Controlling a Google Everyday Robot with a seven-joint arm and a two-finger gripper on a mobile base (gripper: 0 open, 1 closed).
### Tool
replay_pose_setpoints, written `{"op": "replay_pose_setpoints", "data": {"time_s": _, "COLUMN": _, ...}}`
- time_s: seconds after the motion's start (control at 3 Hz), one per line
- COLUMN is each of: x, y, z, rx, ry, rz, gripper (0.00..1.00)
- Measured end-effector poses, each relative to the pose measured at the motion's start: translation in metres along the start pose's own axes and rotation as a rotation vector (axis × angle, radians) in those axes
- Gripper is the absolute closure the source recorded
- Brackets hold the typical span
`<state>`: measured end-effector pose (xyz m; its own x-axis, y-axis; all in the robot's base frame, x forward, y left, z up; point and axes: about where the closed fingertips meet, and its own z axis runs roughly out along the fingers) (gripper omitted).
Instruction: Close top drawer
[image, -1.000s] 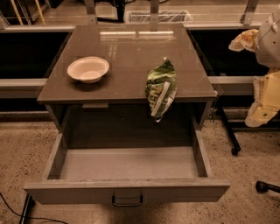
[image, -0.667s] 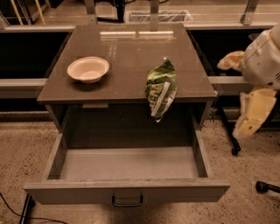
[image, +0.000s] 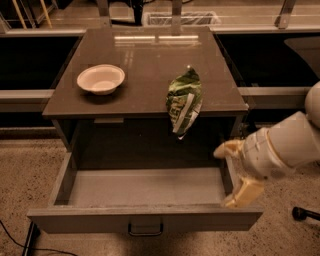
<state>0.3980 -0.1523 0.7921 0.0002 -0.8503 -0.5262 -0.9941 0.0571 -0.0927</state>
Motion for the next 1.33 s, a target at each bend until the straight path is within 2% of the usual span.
{"op": "replay_pose_setpoints", "data": {"time_s": 0.33, "x": 0.016, "y": 0.035, "z": 0.029, "rx": -0.064, "ry": 0.009, "rz": -0.002, "gripper": 0.5}}
{"op": "replay_pose_setpoints", "data": {"time_s": 1.0, "x": 0.02, "y": 0.098, "z": 0.067, "rx": -0.163, "ry": 0.035, "rz": -0.028, "gripper": 0.97}}
{"op": "replay_pose_setpoints", "data": {"time_s": 1.33, "x": 0.015, "y": 0.12, "z": 0.098, "rx": -0.183, "ry": 0.079, "rz": -0.045, "gripper": 1.0}}
